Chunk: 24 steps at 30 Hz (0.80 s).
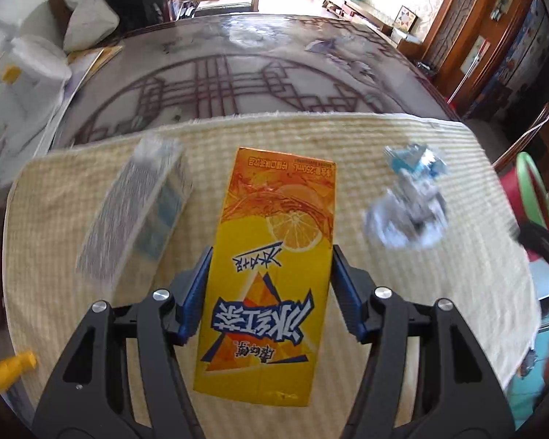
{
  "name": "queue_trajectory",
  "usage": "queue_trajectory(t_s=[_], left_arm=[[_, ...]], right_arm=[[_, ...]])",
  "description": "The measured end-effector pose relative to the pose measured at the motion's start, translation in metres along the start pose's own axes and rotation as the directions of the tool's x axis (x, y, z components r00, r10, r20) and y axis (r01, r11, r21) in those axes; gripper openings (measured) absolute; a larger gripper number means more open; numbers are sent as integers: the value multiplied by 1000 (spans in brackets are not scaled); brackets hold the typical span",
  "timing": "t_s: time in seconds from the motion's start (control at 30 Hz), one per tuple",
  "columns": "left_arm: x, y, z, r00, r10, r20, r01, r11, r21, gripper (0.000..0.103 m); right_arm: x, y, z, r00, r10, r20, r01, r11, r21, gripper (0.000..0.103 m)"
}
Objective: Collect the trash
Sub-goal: 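Grasp the yellow juice box with the left tool while the right tool grasps crumpled white paper, then lift the yellow juice box and crumpled white paper off the table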
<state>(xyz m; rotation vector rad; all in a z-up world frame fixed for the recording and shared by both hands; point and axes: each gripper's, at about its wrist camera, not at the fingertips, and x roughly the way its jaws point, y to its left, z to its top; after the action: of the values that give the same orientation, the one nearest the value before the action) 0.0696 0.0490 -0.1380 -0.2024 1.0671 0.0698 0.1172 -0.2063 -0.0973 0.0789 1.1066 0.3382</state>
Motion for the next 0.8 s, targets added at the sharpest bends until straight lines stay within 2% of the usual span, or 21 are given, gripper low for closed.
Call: queue_trajectory(t_s=[0.13, 0.4, 0.5, 0.57, 0.67, 0.8], left_arm=[[-11, 14, -26, 999, -21, -35, 18, 997, -74, 59], [-15, 25, -56, 997, -15, -82, 6, 994, -106, 59], [-17, 31, -61, 996, -15, -90, 4, 993, -120, 59], [-19, 32, -64, 996, -11, -87, 1, 993, -118, 59], [-17, 30, -63, 996, -16, -93, 5, 993, -116, 59], [-18, 23, -60, 996, -27, -89, 18, 994, -104, 59]], right_arm=[[41, 27, 20, 998, 46, -52, -46, 999, -2, 82], [91, 58, 31, 994, 21, -106, -28, 998, -60, 81], [94, 59, 31, 995, -16, -96, 7, 996, -94, 67], [90, 55, 30, 994, 16, -110, -25, 996, -84, 56], [80, 54, 23, 994, 21, -110, -32, 994, -101, 48], [52, 51, 8, 993, 63, -100, -74, 990, -116, 48]])
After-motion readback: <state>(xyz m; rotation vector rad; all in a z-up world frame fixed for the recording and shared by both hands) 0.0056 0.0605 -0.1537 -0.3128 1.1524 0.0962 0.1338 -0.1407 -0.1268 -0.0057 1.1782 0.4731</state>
